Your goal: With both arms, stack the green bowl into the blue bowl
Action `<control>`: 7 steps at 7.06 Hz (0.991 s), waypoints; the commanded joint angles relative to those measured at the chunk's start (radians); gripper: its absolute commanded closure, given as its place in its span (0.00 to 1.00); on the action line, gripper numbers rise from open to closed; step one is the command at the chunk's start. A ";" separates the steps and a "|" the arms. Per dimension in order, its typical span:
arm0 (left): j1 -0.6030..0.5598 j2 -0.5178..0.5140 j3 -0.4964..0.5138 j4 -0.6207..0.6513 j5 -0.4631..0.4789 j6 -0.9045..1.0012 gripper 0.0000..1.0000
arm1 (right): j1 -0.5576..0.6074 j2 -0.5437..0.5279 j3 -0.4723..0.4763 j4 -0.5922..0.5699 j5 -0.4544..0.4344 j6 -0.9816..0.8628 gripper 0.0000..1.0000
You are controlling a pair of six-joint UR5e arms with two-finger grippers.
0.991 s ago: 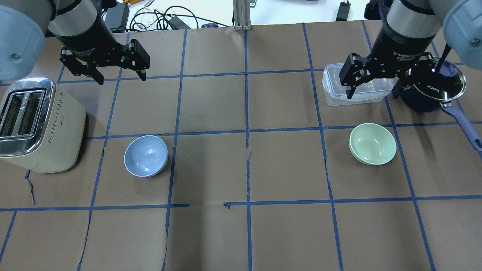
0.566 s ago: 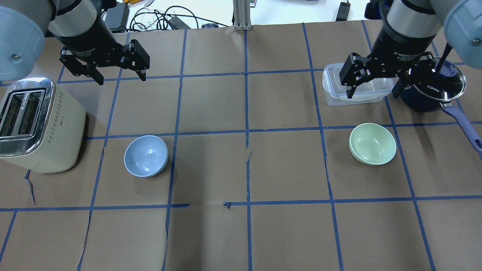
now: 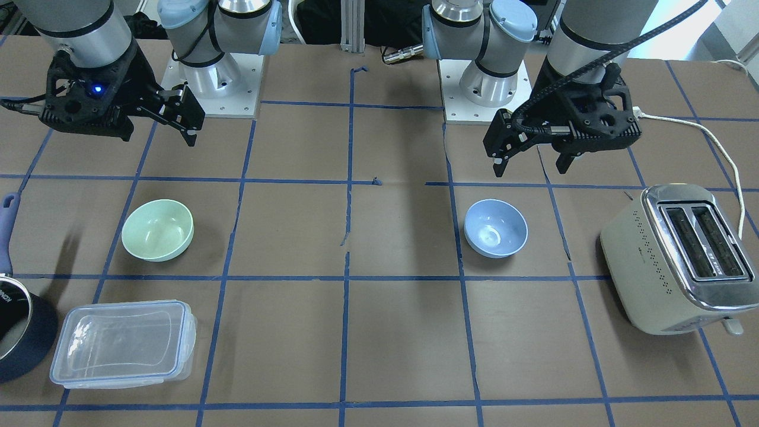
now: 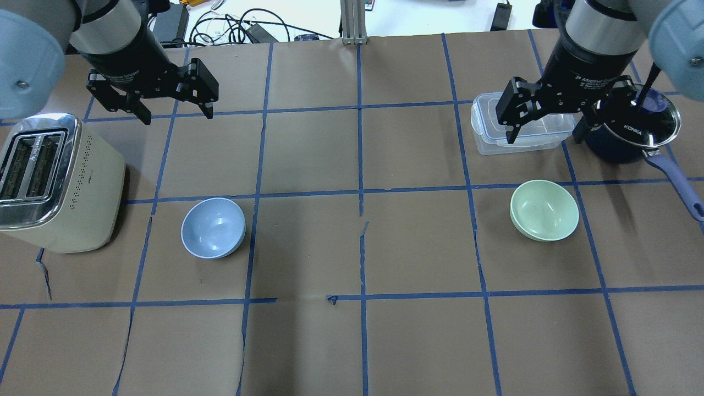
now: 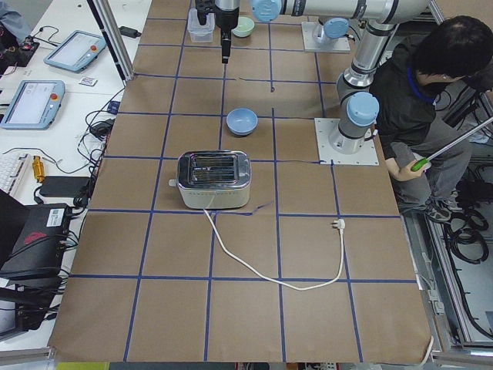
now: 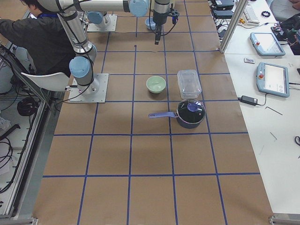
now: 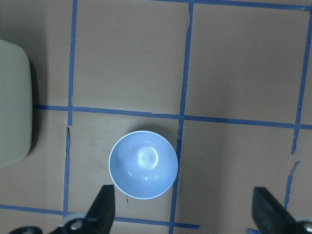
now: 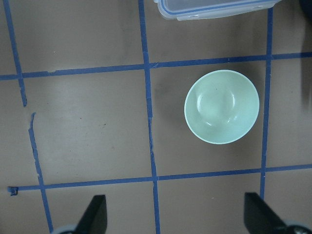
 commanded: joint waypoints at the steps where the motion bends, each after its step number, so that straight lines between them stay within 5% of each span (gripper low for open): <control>1: 0.000 0.005 -0.007 0.000 0.000 0.000 0.00 | 0.000 0.000 0.002 -0.002 0.000 0.000 0.00; 7: -0.002 -0.008 -0.002 0.000 -0.003 0.000 0.00 | -0.001 -0.003 0.003 -0.002 0.000 0.000 0.00</control>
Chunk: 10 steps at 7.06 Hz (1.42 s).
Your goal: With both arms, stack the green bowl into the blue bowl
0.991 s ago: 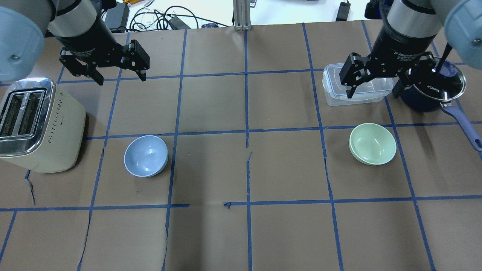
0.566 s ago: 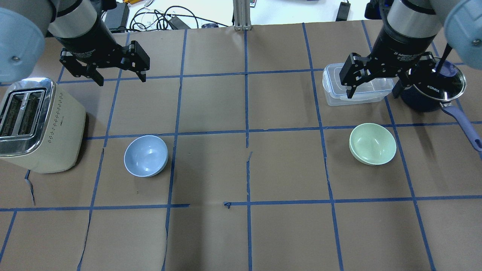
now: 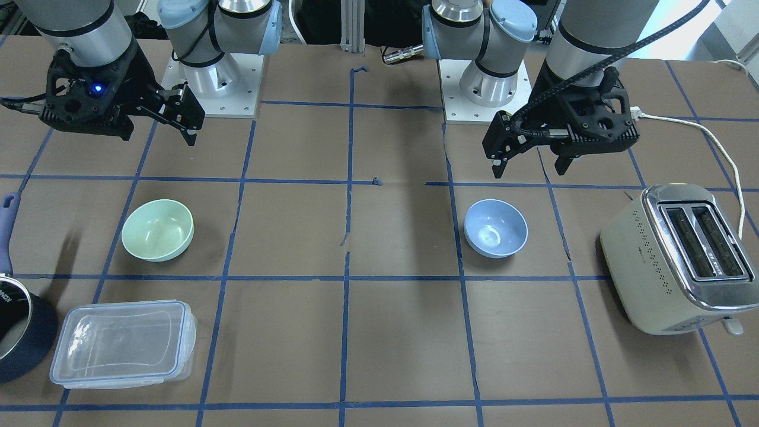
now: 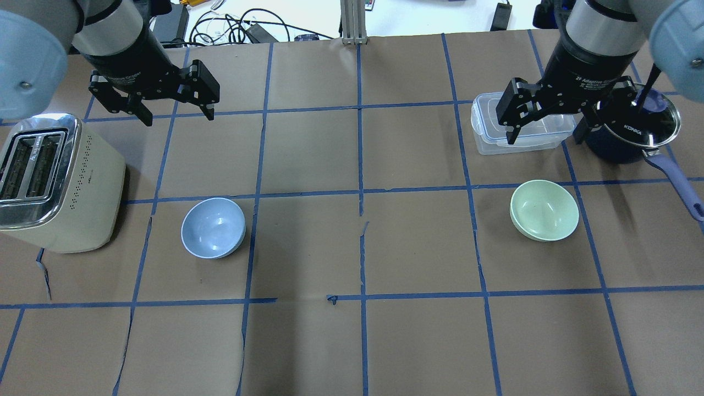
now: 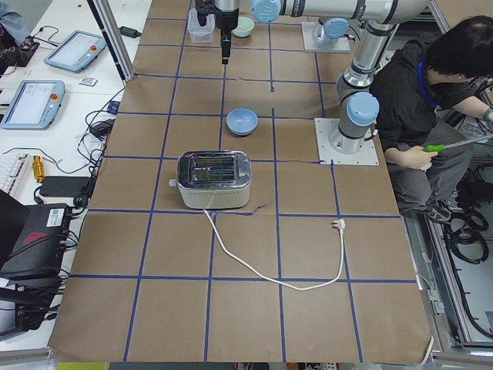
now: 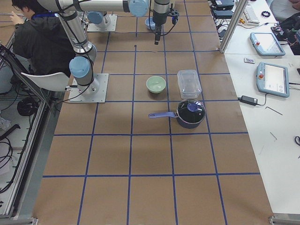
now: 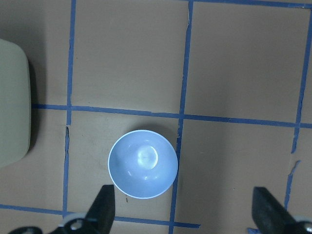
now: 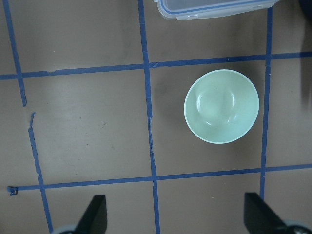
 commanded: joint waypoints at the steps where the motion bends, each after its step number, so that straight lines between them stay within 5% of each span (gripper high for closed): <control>1: -0.003 -0.004 0.003 0.000 -0.041 -0.002 0.00 | 0.001 -0.003 0.001 -0.001 0.000 0.000 0.00; 10: -0.003 0.001 0.000 0.000 -0.020 0.002 0.00 | -0.001 -0.005 0.002 -0.005 0.000 -0.001 0.00</control>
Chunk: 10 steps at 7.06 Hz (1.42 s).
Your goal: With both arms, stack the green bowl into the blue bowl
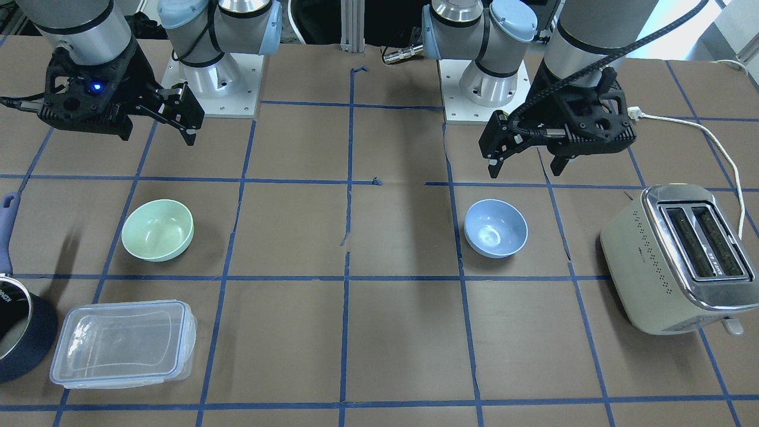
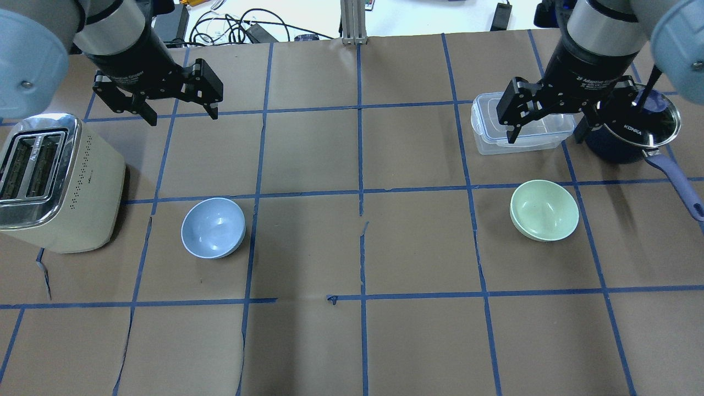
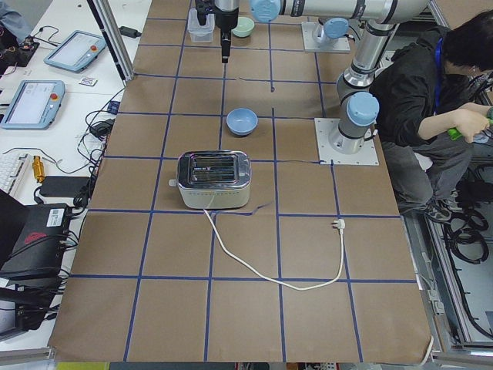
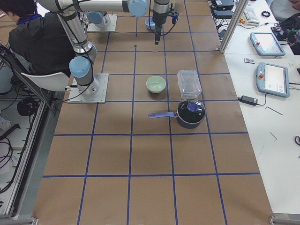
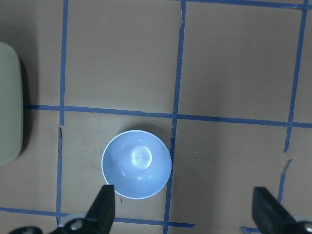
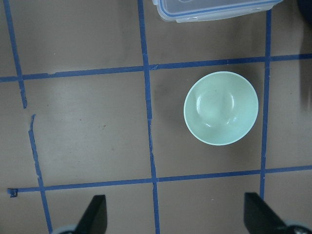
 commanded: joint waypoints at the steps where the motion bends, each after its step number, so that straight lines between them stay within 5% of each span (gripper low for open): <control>1: 0.000 0.001 -0.002 0.000 0.000 0.000 0.00 | 0.000 0.000 -0.004 0.006 0.002 -0.001 0.00; 8: 0.028 -0.002 -0.026 -0.014 0.008 0.104 0.00 | 0.000 -0.006 0.002 0.009 0.002 -0.001 0.00; 10: 0.159 0.023 -0.260 0.086 0.003 0.169 0.00 | 0.000 -0.005 0.000 0.010 0.000 -0.001 0.00</control>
